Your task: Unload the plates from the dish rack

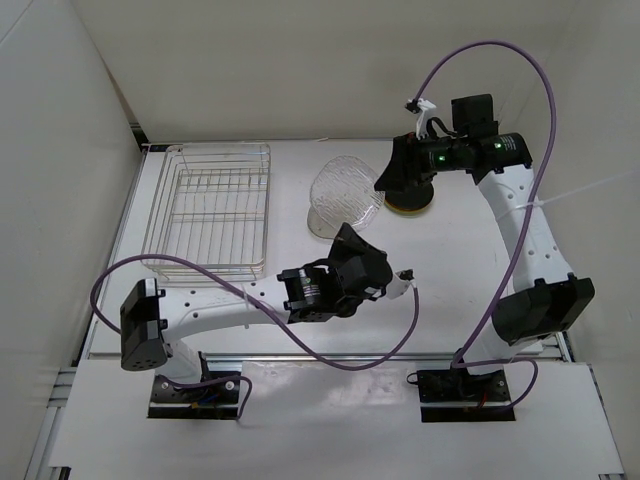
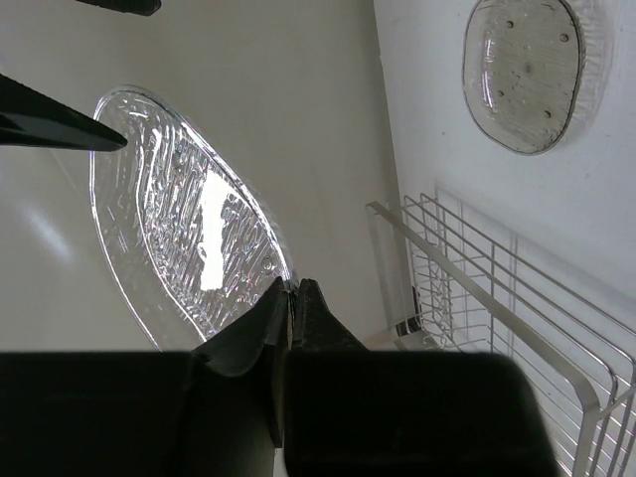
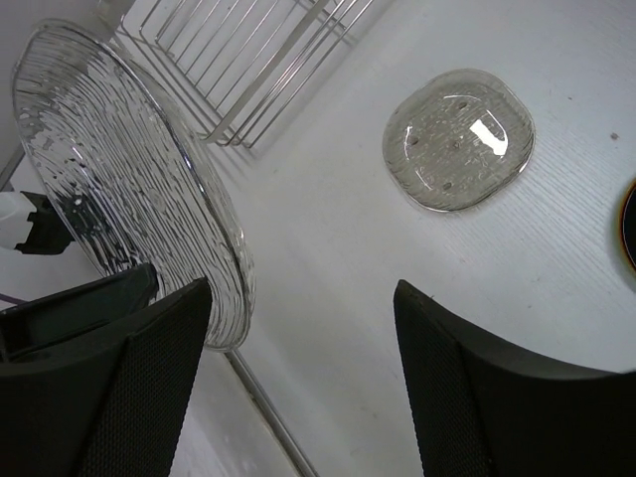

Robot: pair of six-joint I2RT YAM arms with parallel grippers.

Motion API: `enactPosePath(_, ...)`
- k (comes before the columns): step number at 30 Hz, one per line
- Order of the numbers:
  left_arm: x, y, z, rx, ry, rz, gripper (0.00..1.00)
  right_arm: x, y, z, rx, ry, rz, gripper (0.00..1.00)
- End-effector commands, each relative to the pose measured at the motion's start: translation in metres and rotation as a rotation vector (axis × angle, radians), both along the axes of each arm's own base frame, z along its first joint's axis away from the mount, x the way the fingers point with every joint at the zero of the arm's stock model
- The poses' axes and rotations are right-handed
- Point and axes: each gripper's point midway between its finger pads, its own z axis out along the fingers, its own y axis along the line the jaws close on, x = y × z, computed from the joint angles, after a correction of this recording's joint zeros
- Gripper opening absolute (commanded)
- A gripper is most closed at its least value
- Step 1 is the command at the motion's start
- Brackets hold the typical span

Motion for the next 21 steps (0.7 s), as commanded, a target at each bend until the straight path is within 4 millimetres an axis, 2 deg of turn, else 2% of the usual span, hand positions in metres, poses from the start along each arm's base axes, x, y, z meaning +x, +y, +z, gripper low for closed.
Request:
enactPosePath(1, -0.002, 0.0, 0.013, -0.05, 0.0, 0.016, 0.11, -0.001, 0.009, 0.008, 0.013, -0.039, 0.037, 0.76)
enactPosePath(5, -0.003, -0.008, 0.019, -0.084, 0.002, 0.012, 0.11, -0.001, 0.012, 0.005, 0.011, -0.03, 0.046, 0.64)
enactPosePath(7, -0.003, -0.012, 0.027, -0.111, 0.008, 0.006, 0.11, -0.001, 0.016, 0.002, 0.009, -0.021, 0.055, 0.63)
enactPosePath(9, -0.003, -0.015, 0.026, -0.113, 0.012, 0.009, 0.11, -0.003, 0.019, 0.001, 0.009, -0.021, 0.066, 0.48)
enactPosePath(11, -0.003, -0.014, 0.024, -0.111, 0.018, 0.013, 0.11, -0.006, 0.023, 0.001, 0.009, -0.021, 0.077, 0.39)
enactPosePath(12, -0.003, -0.014, 0.024, -0.119, 0.021, 0.015, 0.11, -0.006, 0.023, 0.001, 0.009, -0.021, 0.077, 0.3)
enactPosePath(13, -0.004, -0.016, 0.018, -0.109, 0.034, 0.011, 0.11, -0.006, 0.023, 0.001, 0.009, -0.021, 0.077, 0.25)
enactPosePath(17, -0.005, -0.014, 0.012, -0.099, 0.055, 0.013, 0.11, -0.005, 0.02, 0.0, -0.005, -0.025, 0.061, 0.17)
enactPosePath(19, -0.006, -0.013, 0.003, -0.064, 0.075, 0.012, 0.11, -0.007, 0.019, 0.004, -0.002, -0.035, 0.061, 0.09)
enactPosePath(21, -0.008, -0.011, -0.003, -0.054, 0.094, 0.012, 0.11, -0.007, 0.018, 0.0, -0.012, -0.028, 0.053, 0.08)
